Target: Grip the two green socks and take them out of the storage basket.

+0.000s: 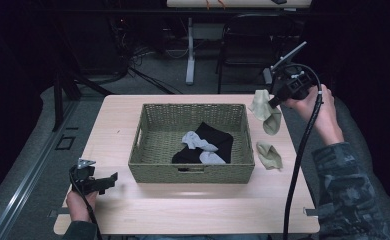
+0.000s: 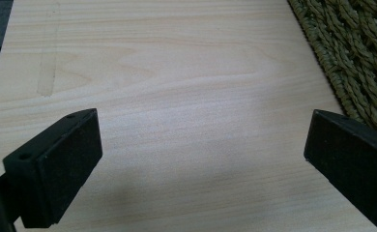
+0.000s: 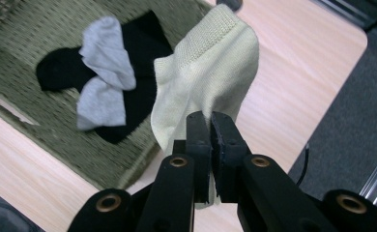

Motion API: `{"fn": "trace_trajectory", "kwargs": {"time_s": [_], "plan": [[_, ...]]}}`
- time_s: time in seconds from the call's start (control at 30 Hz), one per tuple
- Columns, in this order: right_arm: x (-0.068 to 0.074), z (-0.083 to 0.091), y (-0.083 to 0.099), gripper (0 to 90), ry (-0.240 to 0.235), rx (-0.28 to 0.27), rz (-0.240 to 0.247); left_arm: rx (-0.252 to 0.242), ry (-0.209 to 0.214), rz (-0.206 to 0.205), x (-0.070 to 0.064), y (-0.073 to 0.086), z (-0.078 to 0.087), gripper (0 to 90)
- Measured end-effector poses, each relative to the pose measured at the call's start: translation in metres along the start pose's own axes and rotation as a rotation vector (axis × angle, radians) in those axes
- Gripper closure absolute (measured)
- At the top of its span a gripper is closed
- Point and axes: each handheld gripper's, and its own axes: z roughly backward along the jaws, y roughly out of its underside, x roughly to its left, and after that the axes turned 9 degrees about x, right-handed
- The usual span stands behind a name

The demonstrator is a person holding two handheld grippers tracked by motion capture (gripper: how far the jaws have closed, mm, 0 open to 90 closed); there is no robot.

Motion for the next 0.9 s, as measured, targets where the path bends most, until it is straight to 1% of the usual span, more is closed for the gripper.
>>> {"fn": "trace_trajectory", "kwargs": {"time_s": [0.07, 0.13, 0.17, 0.2, 0.3, 0.4, 0.6, 0.63, 0.7, 0.77, 0.8, 0.87, 0.9], "plan": [[-0.009, -0.010, 0.009, 86.9, -0.007, 0.012, -0.027, 0.000, -0.001, 0.000, 0.000, 0.000, 0.000, 0.1], [-0.015, -0.016, 0.014, 86.9, -0.021, 0.011, -0.042, 0.000, -0.002, -0.001, 0.000, 0.000, 0.000, 0.1], [-0.022, -0.026, 0.021, 87.0, -0.031, 0.024, -0.060, 0.001, -0.002, -0.001, 0.000, 0.000, 0.000, 0.0], [-0.022, -0.026, 0.021, 87.0, -0.031, 0.024, -0.060, 0.002, -0.002, -0.001, 0.000, 0.000, 0.000, 0.0], [-0.030, -0.040, 0.031, 87.0, -0.035, 0.043, -0.079, 0.001, -0.002, -0.002, 0.000, 0.000, 0.000, 0.0], [-0.037, -0.056, 0.039, 87.0, -0.058, 0.047, -0.106, 0.002, -0.003, -0.002, 0.000, 0.000, 0.000, 0.0], [-0.043, -0.093, 0.051, 86.9, -0.096, 0.077, -0.131, 0.000, -0.003, -0.004, -0.001, 0.000, 0.000, 0.1], [-0.044, -0.100, 0.052, 86.9, -0.103, 0.071, -0.148, 0.000, -0.002, -0.004, -0.001, 0.000, 0.000, 0.0], [-0.047, -0.115, 0.055, 87.0, -0.133, 0.091, -0.161, -0.001, -0.003, -0.004, -0.001, 0.000, 0.000, 0.0], [-0.050, -0.126, 0.057, 87.0, -0.144, 0.114, -0.163, -0.001, -0.001, -0.005, -0.001, 0.000, 0.000, 0.0], [-0.051, -0.133, 0.059, 86.9, -0.146, 0.115, -0.176, 0.000, -0.001, -0.005, 0.000, 0.000, 0.000, 0.0], [-0.055, -0.146, 0.061, 87.0, -0.160, 0.129, -0.181, 0.000, -0.001, -0.006, 0.000, 0.000, 0.000, 0.0], [-0.055, -0.151, 0.062, 87.0, -0.159, 0.128, -0.192, 0.000, 0.000, -0.005, -0.001, 0.000, 0.000, 0.0]]}}
